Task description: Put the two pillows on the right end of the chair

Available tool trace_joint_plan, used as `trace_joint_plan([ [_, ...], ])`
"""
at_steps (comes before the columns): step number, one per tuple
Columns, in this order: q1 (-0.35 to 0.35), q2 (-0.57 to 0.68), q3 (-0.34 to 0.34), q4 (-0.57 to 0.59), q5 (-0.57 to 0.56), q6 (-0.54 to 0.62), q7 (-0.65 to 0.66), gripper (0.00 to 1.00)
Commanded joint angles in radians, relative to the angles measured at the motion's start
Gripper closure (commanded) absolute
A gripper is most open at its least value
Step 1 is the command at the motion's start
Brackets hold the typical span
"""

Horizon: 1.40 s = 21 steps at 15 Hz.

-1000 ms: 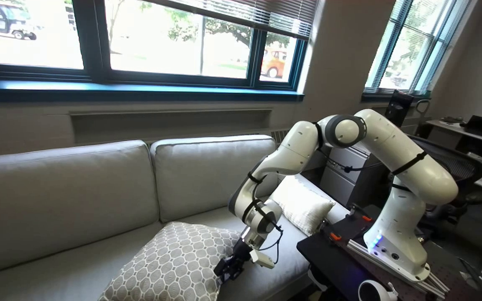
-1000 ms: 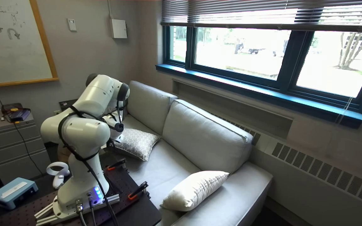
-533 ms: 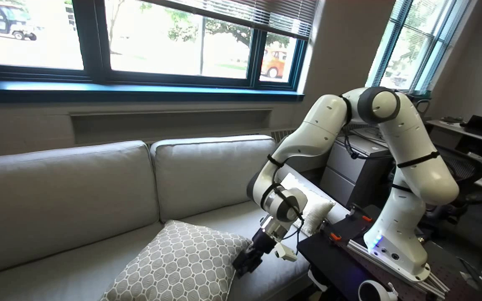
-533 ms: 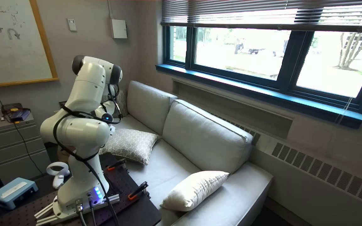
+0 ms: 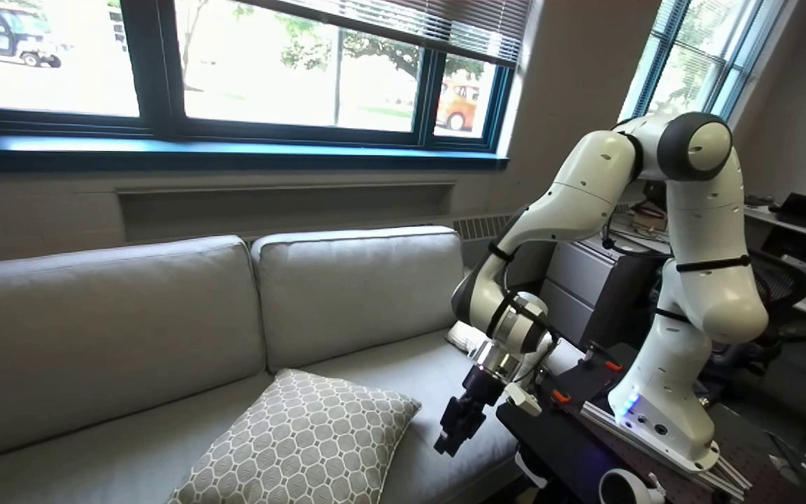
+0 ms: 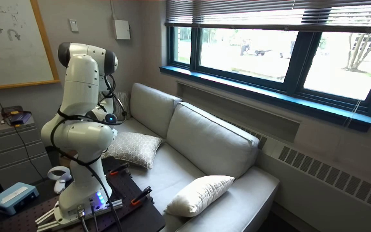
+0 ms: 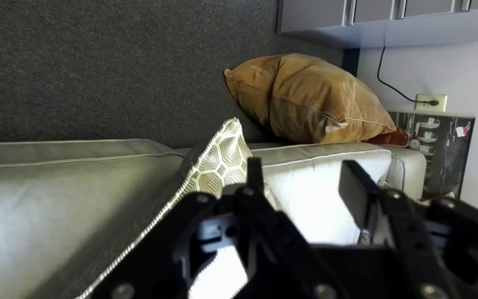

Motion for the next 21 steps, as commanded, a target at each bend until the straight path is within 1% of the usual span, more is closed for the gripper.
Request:
trace_joint_plan([
  [1, 0.034, -0.033, -0.060, 0.002, -0.114, 0.004, 0.121, 0.16],
  [3, 0.047, -0.022, -0.083, 0.035, -0.161, 0.030, 0.152, 0.01],
  [4, 0.054, -0.010, -0.091, 0.055, -0.190, 0.045, 0.173, 0.00],
  [5, 0.061, -0.001, -0.096, 0.074, -0.220, 0.055, 0.195, 0.00],
  [7, 0.074, 0.029, -0.103, 0.117, -0.315, 0.074, 0.264, 0.00],
  [8, 0.080, 0.047, -0.104, 0.140, -0.381, 0.077, 0.307, 0.00],
  [9, 0.083, 0.062, -0.106, 0.158, -0.451, 0.071, 0.353, 0.00],
  [10, 0.067, 0.088, -0.091, 0.179, -0.542, 0.063, 0.404, 0.00],
  [11, 0.090, 0.099, -0.117, 0.192, -0.638, 0.039, 0.467, 0.00],
  [12, 0.079, 0.118, -0.110, 0.209, -0.721, 0.024, 0.515, 0.00],
  [14, 0.080, 0.146, -0.127, 0.243, -0.861, -0.030, 0.589, 0.00],
  [15, 0.060, 0.162, -0.116, 0.261, -0.929, -0.048, 0.619, 0.00],
  [21, 0.005, 0.263, -0.090, 0.375, -1.190, -0.120, 0.732, 0.00],
])
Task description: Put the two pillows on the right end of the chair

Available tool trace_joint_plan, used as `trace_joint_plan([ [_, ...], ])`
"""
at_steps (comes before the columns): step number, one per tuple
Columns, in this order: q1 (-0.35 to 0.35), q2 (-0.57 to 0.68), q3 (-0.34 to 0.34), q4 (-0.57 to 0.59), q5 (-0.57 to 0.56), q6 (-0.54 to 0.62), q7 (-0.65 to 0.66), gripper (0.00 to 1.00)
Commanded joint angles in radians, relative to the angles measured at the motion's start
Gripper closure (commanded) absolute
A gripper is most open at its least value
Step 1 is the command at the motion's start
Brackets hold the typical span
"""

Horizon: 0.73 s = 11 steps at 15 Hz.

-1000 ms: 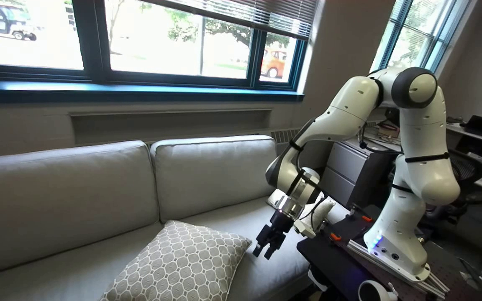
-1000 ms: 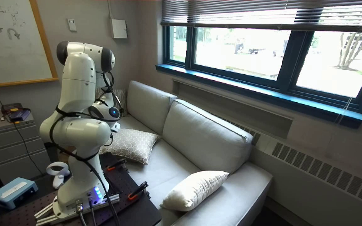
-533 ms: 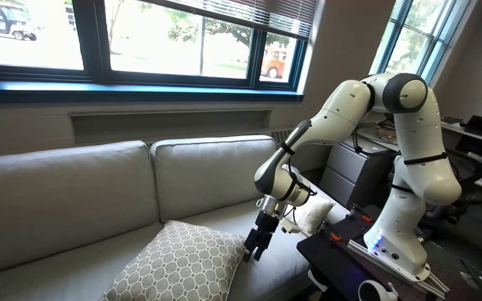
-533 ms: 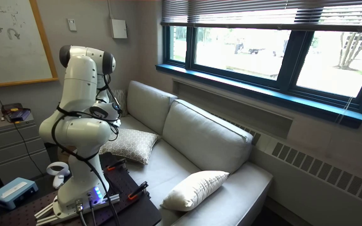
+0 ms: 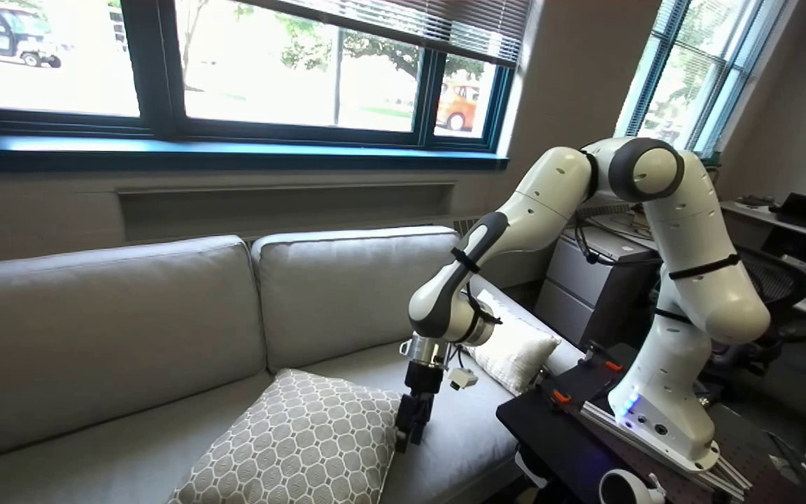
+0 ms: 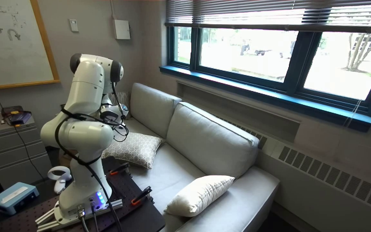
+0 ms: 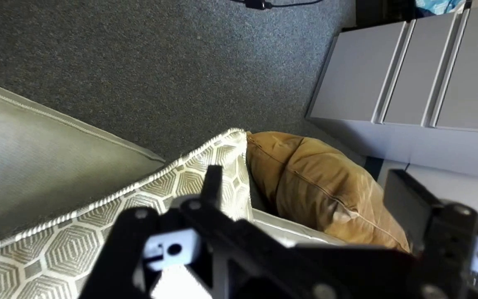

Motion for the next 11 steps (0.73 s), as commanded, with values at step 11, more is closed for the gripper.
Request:
trace_joint_plan([
  [11, -0.058, 0.307, 0.075, 0.324, -0.645, -0.205, 0.352, 0.00],
])
